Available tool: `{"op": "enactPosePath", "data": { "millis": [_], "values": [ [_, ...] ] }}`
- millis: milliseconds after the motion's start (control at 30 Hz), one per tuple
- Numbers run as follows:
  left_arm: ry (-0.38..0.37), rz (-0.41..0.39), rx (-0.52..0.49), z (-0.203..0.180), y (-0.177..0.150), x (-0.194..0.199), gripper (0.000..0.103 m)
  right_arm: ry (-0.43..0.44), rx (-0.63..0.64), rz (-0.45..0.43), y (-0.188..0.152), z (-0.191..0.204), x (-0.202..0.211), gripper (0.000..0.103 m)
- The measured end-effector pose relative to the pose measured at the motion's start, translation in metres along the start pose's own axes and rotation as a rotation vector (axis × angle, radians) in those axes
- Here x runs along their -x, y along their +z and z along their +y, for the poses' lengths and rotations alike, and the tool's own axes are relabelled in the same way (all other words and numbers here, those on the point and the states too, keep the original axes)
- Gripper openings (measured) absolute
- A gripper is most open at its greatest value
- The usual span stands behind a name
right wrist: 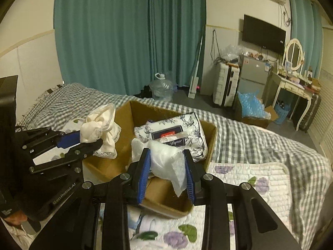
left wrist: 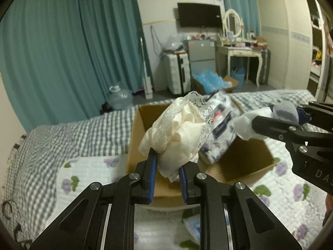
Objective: Organize soft objects
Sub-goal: 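Lift both cloths over the box and release them inside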
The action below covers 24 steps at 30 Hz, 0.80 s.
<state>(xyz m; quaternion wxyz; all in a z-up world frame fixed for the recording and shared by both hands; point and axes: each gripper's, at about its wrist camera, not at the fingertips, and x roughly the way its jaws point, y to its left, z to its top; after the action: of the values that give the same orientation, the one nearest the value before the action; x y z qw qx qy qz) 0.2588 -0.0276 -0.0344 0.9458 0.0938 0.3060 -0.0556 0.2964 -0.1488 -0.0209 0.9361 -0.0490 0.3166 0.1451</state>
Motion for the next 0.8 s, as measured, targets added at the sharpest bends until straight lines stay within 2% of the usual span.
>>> {"op": "enactPosePath", "data": {
  "millis": [233, 333, 400, 433, 467, 533, 633, 767, 800],
  "values": [
    [0.018, 0.074, 0.019, 0.0, -0.007, -0.042, 0.022, -0.007, -0.041, 0.054, -0.005, -0.017, -0.047, 0.032],
    [-0.002, 0.098, 0.033, 0.002, -0.009, -0.053, 0.022, -0.014, -0.062, 0.061, -0.006, -0.025, -0.057, 0.038],
    [0.001, 0.102, 0.034, 0.002, -0.009, -0.056, 0.034, -0.016, -0.071, 0.057, -0.006, -0.028, -0.058, 0.057],
    [0.011, 0.097, 0.035, 0.002, -0.008, -0.057, 0.052, -0.016, -0.076, 0.05, -0.005, -0.027, -0.059, 0.06],
    [0.02, 0.084, 0.038, 0.001, -0.008, -0.055, 0.064, -0.013, -0.08, 0.047, -0.005, -0.028, -0.059, 0.06],
    [0.002, 0.057, 0.04, -0.001, -0.008, -0.049, 0.069, -0.017, -0.083, 0.049, -0.005, -0.03, -0.058, 0.061],
    [0.033, 0.052, 0.022, -0.005, -0.004, -0.047, 0.07, -0.026, -0.084, 0.036, -0.003, -0.029, -0.052, 0.069],
    [0.03, 0.059, 0.056, 0.001, -0.002, -0.04, 0.071, -0.045, -0.099, 0.005, 0.002, -0.027, -0.037, 0.086],
    [0.028, 0.06, 0.065, 0.004, -0.001, -0.037, 0.072, -0.049, -0.101, -0.003, 0.004, -0.027, -0.032, 0.087]
  ]
}}
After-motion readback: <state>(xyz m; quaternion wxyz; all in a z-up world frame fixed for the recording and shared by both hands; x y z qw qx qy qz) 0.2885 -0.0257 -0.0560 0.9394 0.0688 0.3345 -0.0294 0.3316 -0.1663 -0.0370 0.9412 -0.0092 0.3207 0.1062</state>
